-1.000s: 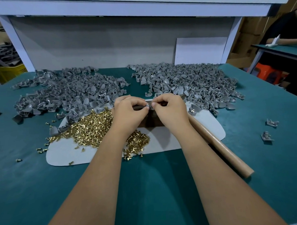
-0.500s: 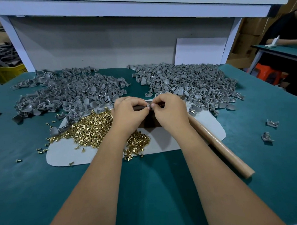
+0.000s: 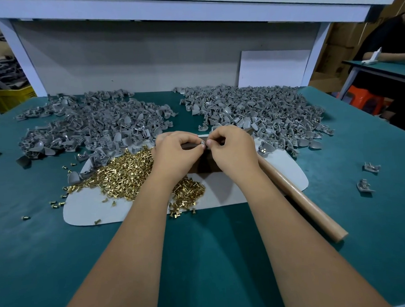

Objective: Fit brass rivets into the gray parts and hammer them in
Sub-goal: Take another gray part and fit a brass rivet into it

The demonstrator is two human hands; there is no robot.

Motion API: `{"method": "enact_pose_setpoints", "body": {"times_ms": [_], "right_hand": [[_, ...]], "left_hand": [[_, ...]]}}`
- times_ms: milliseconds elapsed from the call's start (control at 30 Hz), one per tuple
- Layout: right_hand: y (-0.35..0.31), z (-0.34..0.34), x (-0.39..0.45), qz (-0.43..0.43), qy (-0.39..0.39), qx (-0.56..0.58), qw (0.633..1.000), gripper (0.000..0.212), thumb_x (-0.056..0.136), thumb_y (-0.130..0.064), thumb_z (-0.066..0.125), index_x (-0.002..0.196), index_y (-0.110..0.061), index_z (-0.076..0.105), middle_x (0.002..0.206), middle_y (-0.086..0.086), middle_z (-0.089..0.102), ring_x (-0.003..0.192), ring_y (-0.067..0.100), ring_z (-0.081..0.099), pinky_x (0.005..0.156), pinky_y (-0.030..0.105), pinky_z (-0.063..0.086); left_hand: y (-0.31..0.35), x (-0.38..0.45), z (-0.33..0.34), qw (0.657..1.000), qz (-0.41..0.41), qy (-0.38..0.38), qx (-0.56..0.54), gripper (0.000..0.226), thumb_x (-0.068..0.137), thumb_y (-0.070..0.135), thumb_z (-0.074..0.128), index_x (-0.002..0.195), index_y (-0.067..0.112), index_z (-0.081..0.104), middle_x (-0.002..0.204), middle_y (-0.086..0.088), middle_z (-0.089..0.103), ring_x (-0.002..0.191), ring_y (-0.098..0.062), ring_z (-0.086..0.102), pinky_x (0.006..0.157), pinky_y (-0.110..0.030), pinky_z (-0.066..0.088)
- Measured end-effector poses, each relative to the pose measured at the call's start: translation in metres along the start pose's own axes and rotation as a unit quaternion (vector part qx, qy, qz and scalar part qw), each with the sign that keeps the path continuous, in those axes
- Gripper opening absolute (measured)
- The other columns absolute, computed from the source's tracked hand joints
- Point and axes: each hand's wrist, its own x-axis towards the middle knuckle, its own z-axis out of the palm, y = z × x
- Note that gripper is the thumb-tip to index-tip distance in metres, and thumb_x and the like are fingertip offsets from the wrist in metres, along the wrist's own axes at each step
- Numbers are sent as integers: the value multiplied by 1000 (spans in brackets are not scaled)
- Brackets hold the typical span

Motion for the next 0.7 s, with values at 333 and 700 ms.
{"method": "enact_pose_setpoints", "body": {"times_ms": [333, 700], "right_hand": [[-20, -4, 10, 14, -20, -183, 983, 3, 84, -21, 63, 84, -22, 66, 74, -1, 58, 75, 23, 51, 74, 31, 39], [-20, -4, 9, 22, -28, -156, 987, 9, 86, -21, 63, 78, -24, 60, 73, -1, 53, 75, 23, 51, 72, 29, 42]], "left_hand": [[3, 1, 4, 999, 6, -9, 51, 9, 87, 19, 71, 94, 21, 77, 104, 1, 70, 118, -32, 55, 105, -52, 39], [11, -5, 4, 996, -19, 26, 85, 7, 85, 34, 71, 81, 40, 70, 98, 15, 66, 120, -23, 53, 106, -49, 37]]}}
